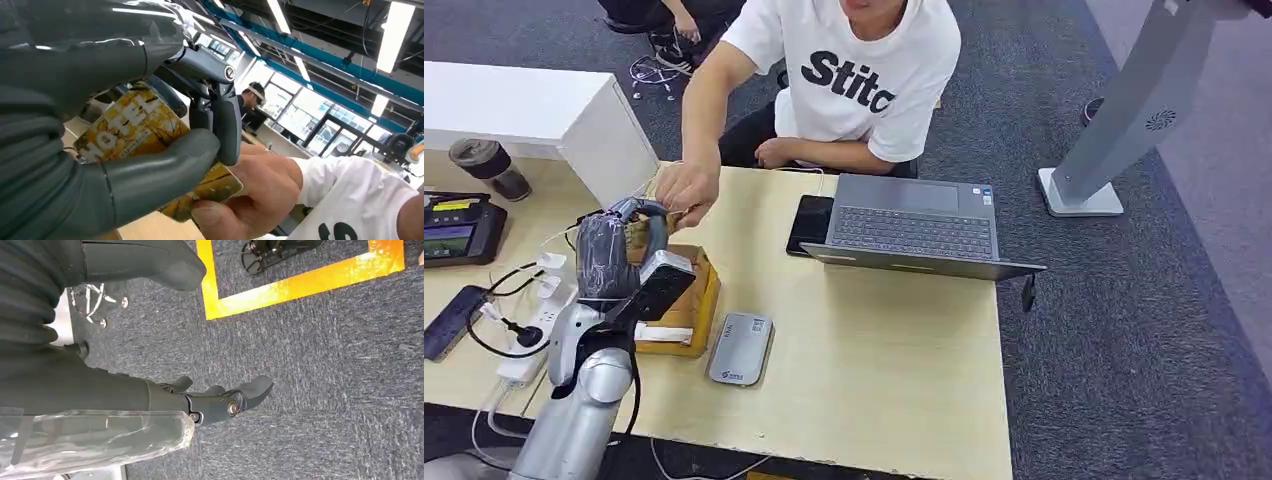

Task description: Pass the card to the sensor for recognition and then transmit it.

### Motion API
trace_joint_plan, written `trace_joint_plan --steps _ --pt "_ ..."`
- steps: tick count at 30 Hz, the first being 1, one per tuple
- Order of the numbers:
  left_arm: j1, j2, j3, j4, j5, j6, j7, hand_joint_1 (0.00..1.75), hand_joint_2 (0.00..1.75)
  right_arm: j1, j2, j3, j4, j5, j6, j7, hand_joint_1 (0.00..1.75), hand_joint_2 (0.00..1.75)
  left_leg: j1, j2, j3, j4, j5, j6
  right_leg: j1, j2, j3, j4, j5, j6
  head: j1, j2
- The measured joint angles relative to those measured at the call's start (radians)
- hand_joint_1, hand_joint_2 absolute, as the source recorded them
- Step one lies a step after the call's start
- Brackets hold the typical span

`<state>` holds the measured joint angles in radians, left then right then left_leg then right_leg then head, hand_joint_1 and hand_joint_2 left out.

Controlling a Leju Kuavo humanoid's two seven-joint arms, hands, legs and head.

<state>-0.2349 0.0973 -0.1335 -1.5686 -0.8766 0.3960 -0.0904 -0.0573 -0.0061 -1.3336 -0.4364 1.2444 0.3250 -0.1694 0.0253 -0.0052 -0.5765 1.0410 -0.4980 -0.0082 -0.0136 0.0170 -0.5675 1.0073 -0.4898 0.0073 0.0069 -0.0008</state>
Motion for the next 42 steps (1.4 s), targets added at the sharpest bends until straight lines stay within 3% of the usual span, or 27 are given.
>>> trace_joint_plan --steps 28,42 --pt "0.001 0.014 -0.002 0.0 0.006 -0.003 0.003 1.75 1.75 0.0 0.003 0.0 0.006 0.0 0.0 0.0 0.0 1.75 0.0 0.0 0.0 0.0 0.0 0.0 0.0 0.0 0.0 0.0 0.0 0.0 0.0 0.0" --pt "0.028 0.053 -0.054 -0.039 -0.008 -0.156 0.068 1.75 1.75 0.003 0.01 0.0 -0.002 0.0 0.0 0.003 0.0 1.75 0.0 0.0 0.0 0.0 0.0 0.0 0.0 0.0 0.0 0.0 0.0 0.0 0.0 0.0"
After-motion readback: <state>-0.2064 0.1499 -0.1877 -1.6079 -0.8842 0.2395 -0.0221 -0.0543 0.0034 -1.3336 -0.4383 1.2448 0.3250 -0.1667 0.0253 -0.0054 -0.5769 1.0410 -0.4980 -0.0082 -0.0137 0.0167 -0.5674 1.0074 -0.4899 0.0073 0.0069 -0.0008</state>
